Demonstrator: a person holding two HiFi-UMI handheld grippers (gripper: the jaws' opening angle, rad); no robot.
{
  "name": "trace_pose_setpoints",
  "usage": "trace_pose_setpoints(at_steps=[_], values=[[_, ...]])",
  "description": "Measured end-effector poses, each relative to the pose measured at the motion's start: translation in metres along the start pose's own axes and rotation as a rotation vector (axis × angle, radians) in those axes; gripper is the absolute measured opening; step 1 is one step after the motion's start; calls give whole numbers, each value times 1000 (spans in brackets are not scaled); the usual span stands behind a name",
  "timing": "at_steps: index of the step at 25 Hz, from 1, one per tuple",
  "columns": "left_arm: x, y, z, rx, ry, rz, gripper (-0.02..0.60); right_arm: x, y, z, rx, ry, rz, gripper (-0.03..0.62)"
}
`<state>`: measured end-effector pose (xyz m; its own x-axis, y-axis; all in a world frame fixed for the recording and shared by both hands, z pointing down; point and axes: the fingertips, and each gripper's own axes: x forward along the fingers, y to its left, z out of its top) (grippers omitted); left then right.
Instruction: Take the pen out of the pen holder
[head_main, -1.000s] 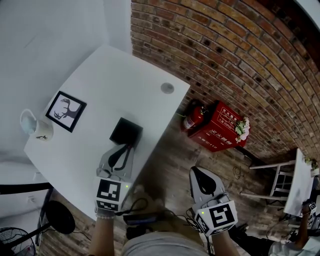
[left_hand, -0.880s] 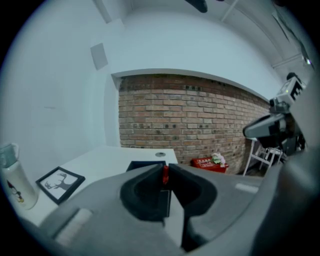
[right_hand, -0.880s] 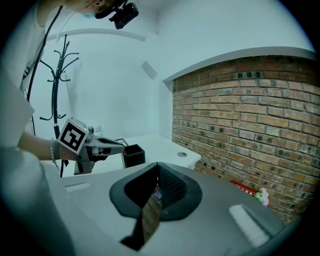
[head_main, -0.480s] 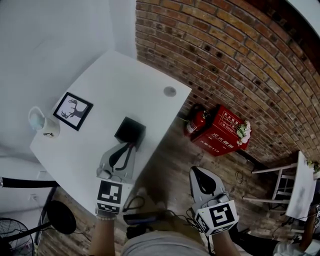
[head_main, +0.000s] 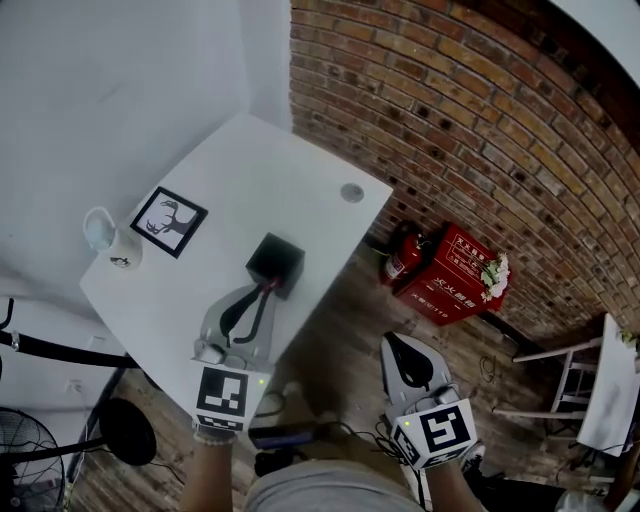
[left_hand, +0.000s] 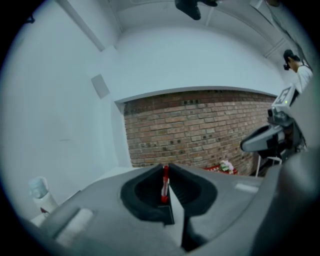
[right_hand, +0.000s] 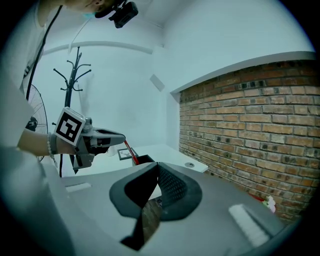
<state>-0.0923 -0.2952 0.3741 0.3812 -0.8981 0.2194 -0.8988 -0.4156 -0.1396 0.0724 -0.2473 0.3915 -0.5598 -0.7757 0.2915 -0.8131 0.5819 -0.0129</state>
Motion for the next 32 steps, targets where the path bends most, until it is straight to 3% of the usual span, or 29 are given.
trace_pose_setpoints(at_steps=[15,32], values=[[-71,-3,32,13,-52,124,28,-13,34,27,-52,-91,124,3],[-161,-8,15,-53,-27,301,26,-13,92,53,-121,-162,315,5]])
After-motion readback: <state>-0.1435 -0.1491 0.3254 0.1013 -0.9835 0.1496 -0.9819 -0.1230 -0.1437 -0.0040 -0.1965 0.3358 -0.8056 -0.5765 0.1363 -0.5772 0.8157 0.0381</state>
